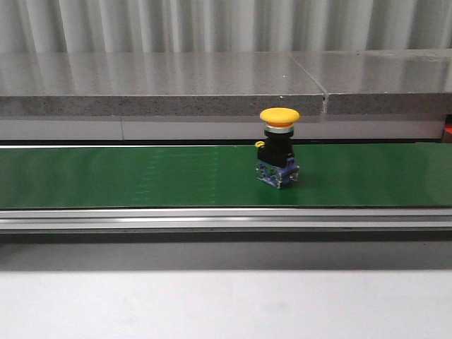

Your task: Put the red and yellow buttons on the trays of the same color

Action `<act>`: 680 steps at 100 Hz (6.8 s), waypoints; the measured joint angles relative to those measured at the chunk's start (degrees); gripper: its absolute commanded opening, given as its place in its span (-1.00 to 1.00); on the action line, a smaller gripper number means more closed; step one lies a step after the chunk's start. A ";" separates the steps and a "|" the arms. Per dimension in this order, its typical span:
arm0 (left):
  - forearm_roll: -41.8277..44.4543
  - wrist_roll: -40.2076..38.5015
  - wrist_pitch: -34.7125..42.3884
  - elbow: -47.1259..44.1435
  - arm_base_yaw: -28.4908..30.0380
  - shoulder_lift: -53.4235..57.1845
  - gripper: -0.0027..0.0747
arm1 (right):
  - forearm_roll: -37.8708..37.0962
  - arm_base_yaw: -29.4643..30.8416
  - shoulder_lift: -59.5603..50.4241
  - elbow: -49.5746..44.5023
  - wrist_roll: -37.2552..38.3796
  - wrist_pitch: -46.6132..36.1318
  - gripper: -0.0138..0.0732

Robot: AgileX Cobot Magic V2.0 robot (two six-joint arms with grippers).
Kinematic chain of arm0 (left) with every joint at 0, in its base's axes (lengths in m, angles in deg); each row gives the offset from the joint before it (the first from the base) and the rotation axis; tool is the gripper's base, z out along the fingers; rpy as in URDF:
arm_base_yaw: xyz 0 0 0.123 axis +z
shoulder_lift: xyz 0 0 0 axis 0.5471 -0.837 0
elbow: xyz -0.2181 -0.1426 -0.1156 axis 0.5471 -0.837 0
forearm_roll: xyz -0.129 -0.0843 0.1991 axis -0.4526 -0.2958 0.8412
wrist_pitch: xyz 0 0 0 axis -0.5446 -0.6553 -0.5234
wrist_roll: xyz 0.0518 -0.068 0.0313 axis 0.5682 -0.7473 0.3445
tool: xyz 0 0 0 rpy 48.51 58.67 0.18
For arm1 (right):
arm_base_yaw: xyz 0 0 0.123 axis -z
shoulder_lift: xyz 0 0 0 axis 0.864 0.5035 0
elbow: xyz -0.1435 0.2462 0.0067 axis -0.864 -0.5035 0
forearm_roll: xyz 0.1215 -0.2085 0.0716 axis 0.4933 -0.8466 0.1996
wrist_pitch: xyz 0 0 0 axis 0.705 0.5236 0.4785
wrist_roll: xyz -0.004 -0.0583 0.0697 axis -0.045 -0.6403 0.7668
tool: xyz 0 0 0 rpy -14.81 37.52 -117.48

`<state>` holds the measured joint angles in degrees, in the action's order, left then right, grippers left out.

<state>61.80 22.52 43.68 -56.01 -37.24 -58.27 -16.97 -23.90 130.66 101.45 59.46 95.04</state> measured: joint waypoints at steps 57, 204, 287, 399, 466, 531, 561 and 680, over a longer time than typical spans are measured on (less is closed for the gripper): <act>0.00 0.00 0.00 0.00 0.00 0.00 -0.98 | 0.00 -0.82 -13.13 4.24 -2.30 9.42 0.73; 0.00 0.00 0.00 0.00 0.00 0.00 -0.98 | 0.23 -40.24 -37.10 -31.68 -15.92 11.60 0.73; 0.00 0.00 0.00 0.00 0.00 0.00 -0.98 | 0.23 -41.10 -30.80 -31.68 -15.28 6.39 -0.68; 0.00 0.00 0.00 0.00 0.00 0.00 -0.98 | -6.56 -2.39 -49.07 -48.13 2.05 0.78 -0.68; 0.00 0.00 0.00 0.00 0.00 0.00 -0.98 | -6.53 -1.21 -41.74 -56.55 4.37 -13.73 -0.67; 0.00 0.00 0.00 0.00 0.00 0.00 -0.98 | -6.06 -0.01 -36.91 -56.19 7.15 -13.59 0.70; 0.00 0.00 0.00 0.00 0.00 0.00 -0.98 | -5.48 -0.01 -43.56 -55.30 7.15 -12.68 0.75; 0.00 0.00 0.00 0.00 0.00 0.00 -0.98 | -3.48 -27.65 -92.44 -66.64 -1.17 -16.21 -0.25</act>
<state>61.80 22.52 43.68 -56.01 -37.24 -58.27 -20.45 -51.55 38.22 34.81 58.29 78.83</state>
